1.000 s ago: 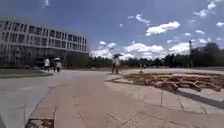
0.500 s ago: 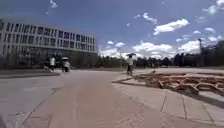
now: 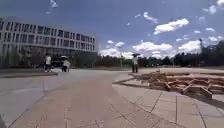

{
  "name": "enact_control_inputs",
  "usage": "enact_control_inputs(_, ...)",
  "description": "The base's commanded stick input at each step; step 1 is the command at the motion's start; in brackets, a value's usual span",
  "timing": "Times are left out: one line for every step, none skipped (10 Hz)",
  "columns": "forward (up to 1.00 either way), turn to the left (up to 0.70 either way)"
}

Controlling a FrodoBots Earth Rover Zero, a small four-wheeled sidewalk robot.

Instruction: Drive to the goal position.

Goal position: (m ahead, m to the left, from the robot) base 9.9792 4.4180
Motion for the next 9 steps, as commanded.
enact_control_inputs(0.70,0.00)
enact_control_inputs(0.70,0.00)
enact_control_inputs(0.70,0.00)
enact_control_inputs(0.70,0.00)
enact_control_inputs(0.70,0.00)
enact_control_inputs(0.70,0.00)
enact_control_inputs(0.70,0.00)
enact_control_inputs(0.70,0.00)
enact_control_inputs(0.70,0.00)
